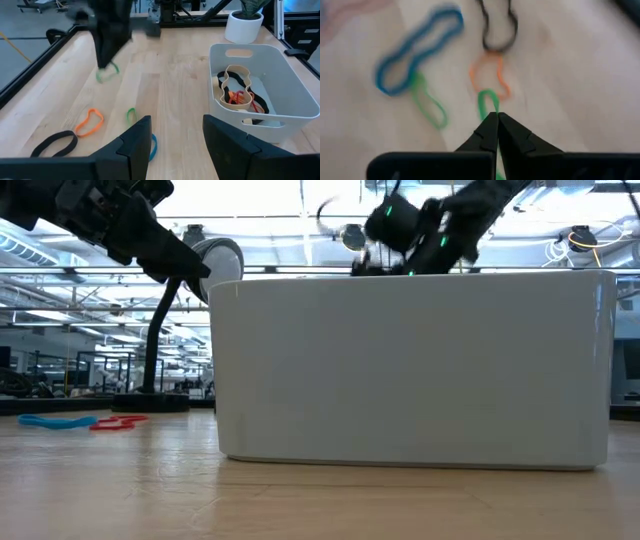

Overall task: Pick and place rubber bands into bin
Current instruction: Put the right green rubber band into the gray bin

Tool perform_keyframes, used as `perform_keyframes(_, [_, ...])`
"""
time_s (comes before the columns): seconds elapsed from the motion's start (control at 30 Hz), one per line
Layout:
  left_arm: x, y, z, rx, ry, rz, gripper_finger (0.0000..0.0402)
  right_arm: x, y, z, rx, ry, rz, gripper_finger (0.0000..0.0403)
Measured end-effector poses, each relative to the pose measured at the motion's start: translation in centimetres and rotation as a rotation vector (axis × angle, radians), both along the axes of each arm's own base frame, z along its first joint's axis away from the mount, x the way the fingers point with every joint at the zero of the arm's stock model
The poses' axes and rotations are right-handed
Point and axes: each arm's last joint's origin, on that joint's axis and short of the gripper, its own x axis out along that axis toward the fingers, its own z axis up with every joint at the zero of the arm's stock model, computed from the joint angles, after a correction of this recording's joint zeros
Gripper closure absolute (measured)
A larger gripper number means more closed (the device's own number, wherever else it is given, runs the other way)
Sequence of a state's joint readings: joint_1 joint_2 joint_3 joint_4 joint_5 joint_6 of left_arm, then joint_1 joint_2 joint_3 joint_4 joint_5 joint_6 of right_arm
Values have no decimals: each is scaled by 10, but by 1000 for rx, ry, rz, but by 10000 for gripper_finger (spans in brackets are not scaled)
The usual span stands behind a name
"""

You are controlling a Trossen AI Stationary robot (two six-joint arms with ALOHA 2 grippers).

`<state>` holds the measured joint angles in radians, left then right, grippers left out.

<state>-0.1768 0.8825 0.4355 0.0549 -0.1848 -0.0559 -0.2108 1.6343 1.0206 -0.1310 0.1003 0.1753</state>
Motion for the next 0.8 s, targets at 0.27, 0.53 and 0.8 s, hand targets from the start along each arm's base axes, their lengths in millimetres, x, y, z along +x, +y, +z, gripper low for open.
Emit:
perform_keyframes(0.27, [0,0,0,6,0,-2,217,-36,27,96,-72,-348,71,402])
perform_keyframes(0.53, [0,0,0,8,0,-2,217,-74,63,158,-164,-645,222,402])
perform_keyframes(0.8, [0,0,0,8,0,-2,217,-82,83,168,-161,-703,310,403])
